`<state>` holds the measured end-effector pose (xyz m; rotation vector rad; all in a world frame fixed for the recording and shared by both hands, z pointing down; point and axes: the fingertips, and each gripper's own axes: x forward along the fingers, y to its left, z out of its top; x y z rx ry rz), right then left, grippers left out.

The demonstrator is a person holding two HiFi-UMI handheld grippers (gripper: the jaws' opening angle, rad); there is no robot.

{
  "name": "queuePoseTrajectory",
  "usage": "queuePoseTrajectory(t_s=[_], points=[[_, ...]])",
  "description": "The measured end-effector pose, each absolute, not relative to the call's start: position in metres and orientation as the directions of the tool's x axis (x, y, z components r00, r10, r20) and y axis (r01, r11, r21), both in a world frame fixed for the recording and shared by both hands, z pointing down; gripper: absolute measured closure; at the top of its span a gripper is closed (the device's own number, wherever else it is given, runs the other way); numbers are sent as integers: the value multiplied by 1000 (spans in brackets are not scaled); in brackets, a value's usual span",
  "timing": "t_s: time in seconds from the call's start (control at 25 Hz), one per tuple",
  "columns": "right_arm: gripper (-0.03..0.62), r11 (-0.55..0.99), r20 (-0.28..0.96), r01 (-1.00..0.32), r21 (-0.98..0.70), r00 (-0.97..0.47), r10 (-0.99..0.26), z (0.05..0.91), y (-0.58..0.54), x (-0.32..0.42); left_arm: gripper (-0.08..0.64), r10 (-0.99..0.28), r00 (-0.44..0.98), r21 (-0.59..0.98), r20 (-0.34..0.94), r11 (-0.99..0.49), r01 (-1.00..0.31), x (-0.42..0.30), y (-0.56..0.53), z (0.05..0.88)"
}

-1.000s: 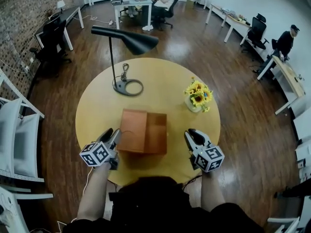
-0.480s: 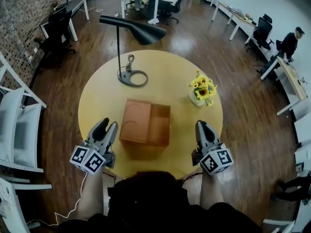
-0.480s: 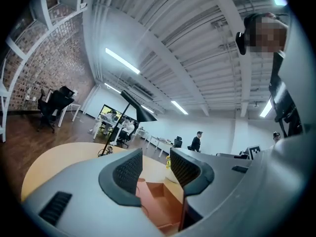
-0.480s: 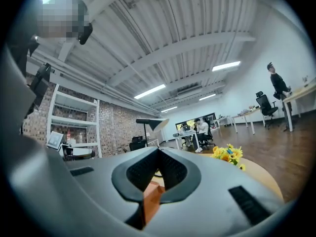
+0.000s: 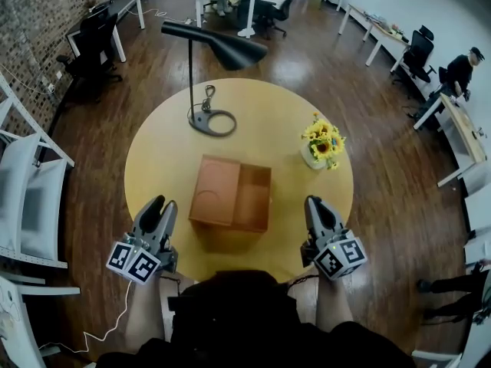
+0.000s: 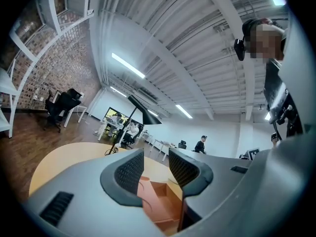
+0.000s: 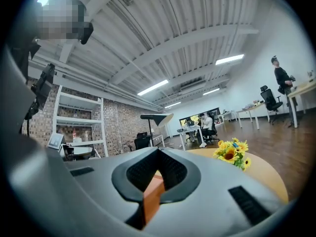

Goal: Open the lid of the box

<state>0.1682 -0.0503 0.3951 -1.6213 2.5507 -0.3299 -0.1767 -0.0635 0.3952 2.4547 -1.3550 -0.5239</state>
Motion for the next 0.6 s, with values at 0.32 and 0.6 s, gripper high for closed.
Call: queuePoseTrajectory(t_s=[0.32,0.6], points=[[591,406,40,-886,-223,-425,-905,397,-60,167,416,-868,464,434,-175,-492,-755,-183,-72,401],[591,409,31,-887,-215,-425,-905,396,-64,165,416,-867,464,430,-182,-494,-756,-184,-80,400]])
